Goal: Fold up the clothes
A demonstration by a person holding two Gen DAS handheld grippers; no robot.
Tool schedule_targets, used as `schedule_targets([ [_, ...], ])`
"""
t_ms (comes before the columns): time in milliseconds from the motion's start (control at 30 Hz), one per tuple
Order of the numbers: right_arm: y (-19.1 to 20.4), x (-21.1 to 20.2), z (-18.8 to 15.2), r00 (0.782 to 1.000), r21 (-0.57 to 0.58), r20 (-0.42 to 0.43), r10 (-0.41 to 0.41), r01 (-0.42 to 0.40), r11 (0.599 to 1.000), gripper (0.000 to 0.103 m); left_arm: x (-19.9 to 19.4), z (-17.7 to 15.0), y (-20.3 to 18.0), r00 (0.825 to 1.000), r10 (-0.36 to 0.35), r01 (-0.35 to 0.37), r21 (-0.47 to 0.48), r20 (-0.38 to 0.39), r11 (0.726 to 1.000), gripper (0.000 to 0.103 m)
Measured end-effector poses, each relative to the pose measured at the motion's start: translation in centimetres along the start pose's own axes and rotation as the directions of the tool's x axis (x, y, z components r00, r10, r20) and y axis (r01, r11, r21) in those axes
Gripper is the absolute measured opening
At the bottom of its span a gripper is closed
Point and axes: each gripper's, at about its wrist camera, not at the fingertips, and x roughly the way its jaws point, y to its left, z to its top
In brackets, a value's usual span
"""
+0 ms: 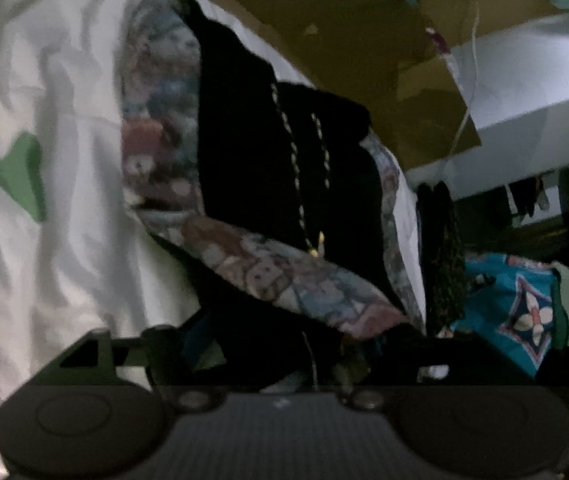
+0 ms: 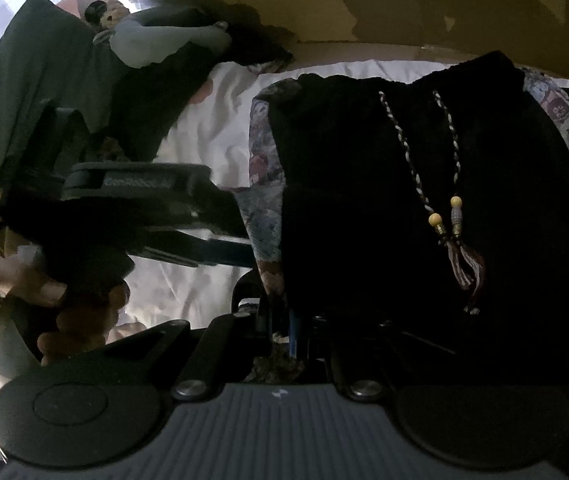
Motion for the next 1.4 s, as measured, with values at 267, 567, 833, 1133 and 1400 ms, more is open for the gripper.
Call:
schedule_targets([
  [267,0.2,0.2,0.0,1.000,-0.012,-0.011,-0.009,0.009,1.000,0.005,0.7,-0.6,-0.1,1.000,-0.009,0.009,0.018,-0.020,1.000,0.020],
  [567,1.5,0.0,-0.1,0.996,-0.085,-0.068,-0.066,0.060,0.995,0.021,-1.4,-2.8,0.0,0.999,-0.018,0.019,-0.011,0.042,1.000,0.007],
  [833,2.0,-2.6,-0.9,0.997,-0.122,-0.065,-0.044,0.036,0.992,0.041,-7.6,-6.4,1.0,0.982,0.059,-0.036,-0.128,0.180,0.991,0.007],
  [1133,-0.5,-4.3,-2.6,0.993,-0.094,-0.099,-0.068,0.058,0.994,0.042,-13.7,-11.6,2.3,0.932,0.175,-0.091,-0.262,0.317,0.961,0.000],
  [1400,-1.1,-3.9,-3.9,0.990,-0.074,-0.122,-0.072,0.063,0.995,0.042,-15.7,-14.0,4.1,0.898,0.263,-0.142,-0.332,0.353,0.932,0.000],
])
